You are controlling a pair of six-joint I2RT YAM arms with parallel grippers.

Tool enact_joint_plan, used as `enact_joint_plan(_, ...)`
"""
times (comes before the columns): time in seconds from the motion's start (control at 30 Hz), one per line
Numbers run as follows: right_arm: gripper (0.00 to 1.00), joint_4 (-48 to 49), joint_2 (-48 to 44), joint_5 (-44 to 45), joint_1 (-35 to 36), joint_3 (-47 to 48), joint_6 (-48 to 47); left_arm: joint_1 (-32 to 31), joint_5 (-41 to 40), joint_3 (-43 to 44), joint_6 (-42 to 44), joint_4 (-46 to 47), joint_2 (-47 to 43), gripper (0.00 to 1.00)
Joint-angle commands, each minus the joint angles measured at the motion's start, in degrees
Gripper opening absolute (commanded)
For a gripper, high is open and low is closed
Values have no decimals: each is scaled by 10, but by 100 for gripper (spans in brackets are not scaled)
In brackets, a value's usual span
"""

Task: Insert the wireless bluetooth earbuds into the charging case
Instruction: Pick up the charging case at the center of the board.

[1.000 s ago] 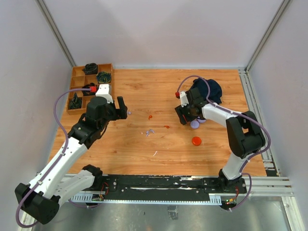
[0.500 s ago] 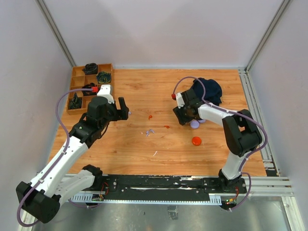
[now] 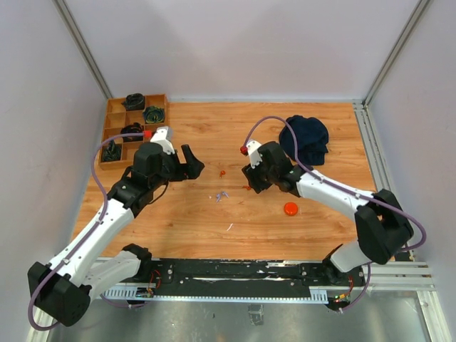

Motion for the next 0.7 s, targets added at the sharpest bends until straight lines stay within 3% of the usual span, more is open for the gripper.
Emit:
enact_joint_plan(0.0,43,50,-69,13,37,-37,27,4,83,-21,-33,44,4,90)
enact_joint_plan(0.2,42,98,-141,26,85,-77,34,-6,169,-56,-67,108,9,90)
enact_joint_plan(0.67,42,201,-235,60,178,-146,21,-125,164,-91,-113,244,34,90)
